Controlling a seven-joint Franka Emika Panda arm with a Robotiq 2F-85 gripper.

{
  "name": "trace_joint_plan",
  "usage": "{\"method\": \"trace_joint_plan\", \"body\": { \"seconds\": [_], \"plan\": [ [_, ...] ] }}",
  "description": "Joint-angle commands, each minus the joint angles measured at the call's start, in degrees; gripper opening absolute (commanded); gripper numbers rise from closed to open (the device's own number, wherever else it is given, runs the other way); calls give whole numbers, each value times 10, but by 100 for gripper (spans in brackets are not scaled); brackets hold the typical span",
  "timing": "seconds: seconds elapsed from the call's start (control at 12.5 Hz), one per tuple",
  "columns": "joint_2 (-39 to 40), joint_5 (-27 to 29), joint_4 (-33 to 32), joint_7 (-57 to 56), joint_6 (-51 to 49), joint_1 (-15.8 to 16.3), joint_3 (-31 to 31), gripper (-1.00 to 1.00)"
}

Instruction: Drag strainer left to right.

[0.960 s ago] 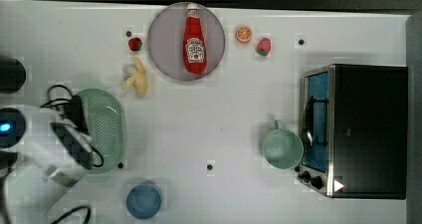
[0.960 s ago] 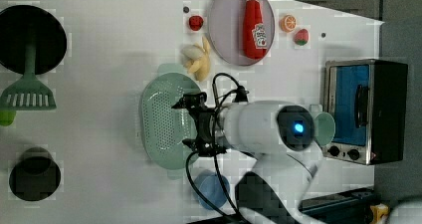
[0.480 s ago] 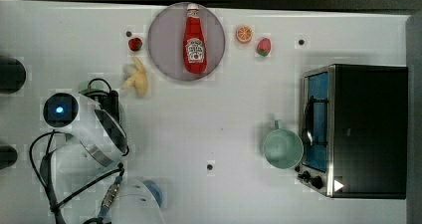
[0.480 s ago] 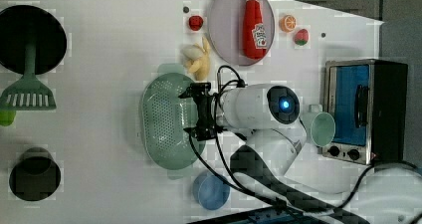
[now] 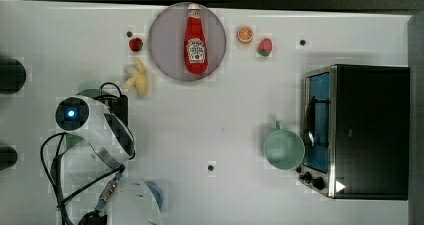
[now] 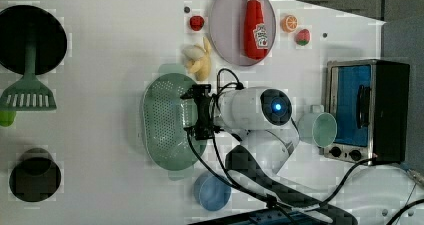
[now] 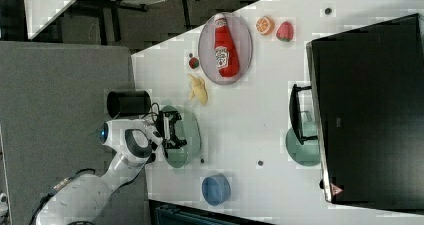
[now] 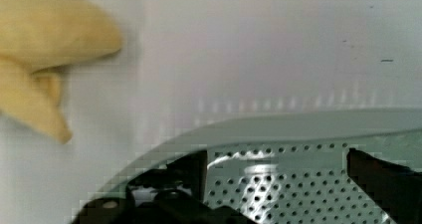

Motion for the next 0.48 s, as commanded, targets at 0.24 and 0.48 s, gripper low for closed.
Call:
{"method": "trace_joint_plan", "body": {
  "seconds": [0.24,0.48],
  "plan": [
    [-5,-11,1,14,3,-5,-10,100],
    [-8,-11,-2,14,3,-23,-11,100]
  ]
}}
